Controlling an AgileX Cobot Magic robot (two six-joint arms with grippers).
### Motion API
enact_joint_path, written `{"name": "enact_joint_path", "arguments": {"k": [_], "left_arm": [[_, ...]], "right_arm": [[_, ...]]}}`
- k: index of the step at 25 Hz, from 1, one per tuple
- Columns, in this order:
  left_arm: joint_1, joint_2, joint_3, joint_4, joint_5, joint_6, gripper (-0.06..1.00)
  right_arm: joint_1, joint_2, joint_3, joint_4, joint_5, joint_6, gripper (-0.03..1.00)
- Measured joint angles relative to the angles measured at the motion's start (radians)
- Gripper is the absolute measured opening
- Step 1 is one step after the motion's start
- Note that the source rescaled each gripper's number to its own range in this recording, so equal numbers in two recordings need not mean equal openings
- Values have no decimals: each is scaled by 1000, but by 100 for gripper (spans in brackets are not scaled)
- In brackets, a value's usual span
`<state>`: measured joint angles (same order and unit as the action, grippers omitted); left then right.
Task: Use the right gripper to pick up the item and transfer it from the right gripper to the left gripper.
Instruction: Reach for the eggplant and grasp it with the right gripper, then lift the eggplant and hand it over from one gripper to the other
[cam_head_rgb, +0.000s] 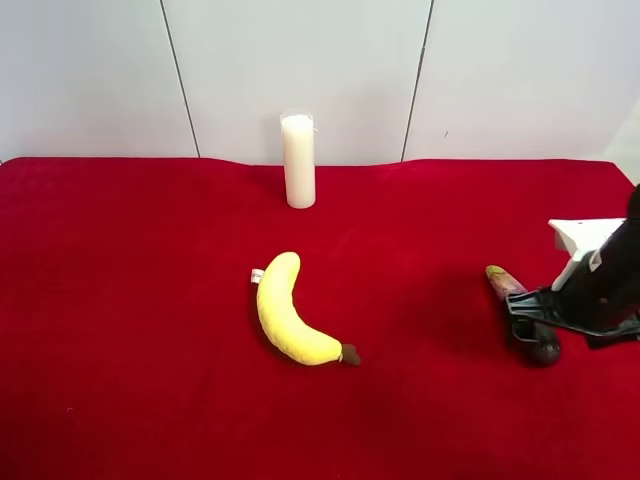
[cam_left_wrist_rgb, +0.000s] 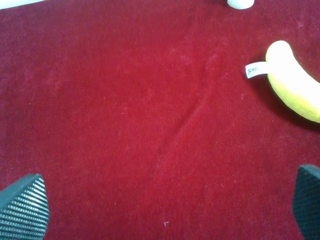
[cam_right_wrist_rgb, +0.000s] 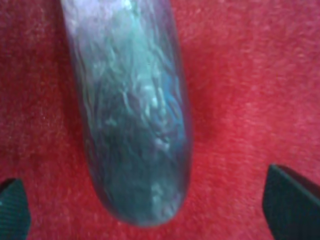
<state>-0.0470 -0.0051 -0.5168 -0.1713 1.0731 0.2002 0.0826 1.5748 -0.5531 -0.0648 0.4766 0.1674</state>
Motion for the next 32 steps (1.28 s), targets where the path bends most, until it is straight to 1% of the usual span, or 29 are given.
{"name": "enact_joint_path", "arguments": {"k": [6, 11, 13, 15, 18, 22, 24, 32], "left_arm": [[0, 0, 0, 0, 0, 0, 96], [0, 0, 0, 0, 0, 0, 96], [0, 0, 0, 0, 0, 0, 96], [0, 0, 0, 0, 0, 0, 96], [0, 0, 0, 0, 0, 0, 96], [0, 0, 0, 0, 0, 0, 96], [0, 0, 0, 0, 0, 0, 96], [0, 0, 0, 0, 0, 0, 96]], "right_arm": [[0, 85, -1, 13, -26, -2, 82], [0, 106, -1, 15, -40, -2, 81], [0, 106, -1, 15, -40, -2, 79], [0, 106, -1, 15, -40, -3, 70], [0, 106, -1, 15, -40, -3, 49], [0, 107, -1, 11, -41, -3, 19], [0, 109, -1, 8, -41, -4, 0], [0, 109, -1, 8, -39, -6, 0]]}}
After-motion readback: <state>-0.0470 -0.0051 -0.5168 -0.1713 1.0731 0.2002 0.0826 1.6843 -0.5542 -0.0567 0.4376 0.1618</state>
